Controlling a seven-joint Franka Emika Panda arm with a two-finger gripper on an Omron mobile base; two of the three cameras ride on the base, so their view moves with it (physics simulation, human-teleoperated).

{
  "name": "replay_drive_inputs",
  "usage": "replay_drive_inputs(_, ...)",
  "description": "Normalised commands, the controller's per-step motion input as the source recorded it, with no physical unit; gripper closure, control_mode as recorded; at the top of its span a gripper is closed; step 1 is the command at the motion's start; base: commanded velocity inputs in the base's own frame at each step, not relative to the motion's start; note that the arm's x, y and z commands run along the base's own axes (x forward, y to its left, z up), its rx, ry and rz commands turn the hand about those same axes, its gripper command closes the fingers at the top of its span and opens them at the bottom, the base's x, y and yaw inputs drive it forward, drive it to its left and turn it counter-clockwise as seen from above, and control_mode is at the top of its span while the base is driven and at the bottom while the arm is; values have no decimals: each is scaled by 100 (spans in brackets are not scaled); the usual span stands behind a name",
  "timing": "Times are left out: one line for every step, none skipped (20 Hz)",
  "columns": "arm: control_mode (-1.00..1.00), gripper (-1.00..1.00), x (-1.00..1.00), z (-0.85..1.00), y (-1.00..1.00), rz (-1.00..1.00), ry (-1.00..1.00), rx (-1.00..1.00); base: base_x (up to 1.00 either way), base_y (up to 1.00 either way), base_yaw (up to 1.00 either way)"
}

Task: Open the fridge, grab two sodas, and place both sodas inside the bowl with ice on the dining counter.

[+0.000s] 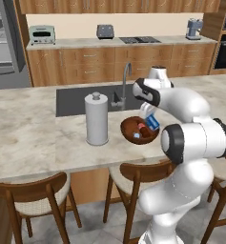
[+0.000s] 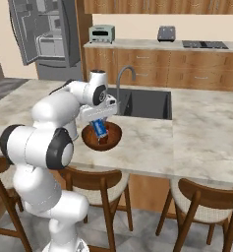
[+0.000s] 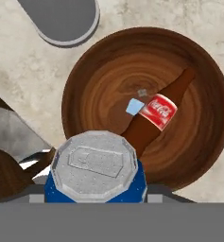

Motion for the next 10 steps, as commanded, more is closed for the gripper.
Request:
replay_drive_inputs(-100, 100, 33, -16, 0, 32, 2, -4, 0, 0, 0)
replay_drive_inputs(-100, 100, 27, -16, 0, 32, 2, -4, 0, 0, 0)
replay_drive_inputs(-100, 100, 22, -17, 0, 31, 2, -4, 0, 0, 0)
replay_drive_inputs(-100, 100, 14, -21, 0, 31, 1, -4, 0, 0, 0)
replay_drive_inputs(-100, 100, 11, -24, 0, 30, 1, -4, 0, 0, 0)
replay_drive_inputs(-100, 100, 14, -24, 0, 30, 2, -4, 0, 0, 0)
replay_drive_inputs(-100, 100, 14, -25, 0, 29, 2, -4, 0, 0, 0)
replay_drive_inputs(-100, 100, 16, -25, 0, 29, 2, -4, 0, 0, 0)
replay_drive_inputs(-100, 100, 15, -24, 0, 29, 1, -4, 0, 0, 0)
replay_drive_inputs(-100, 100, 12, -20, 0, 28, 0, -4, 0, 0, 0)
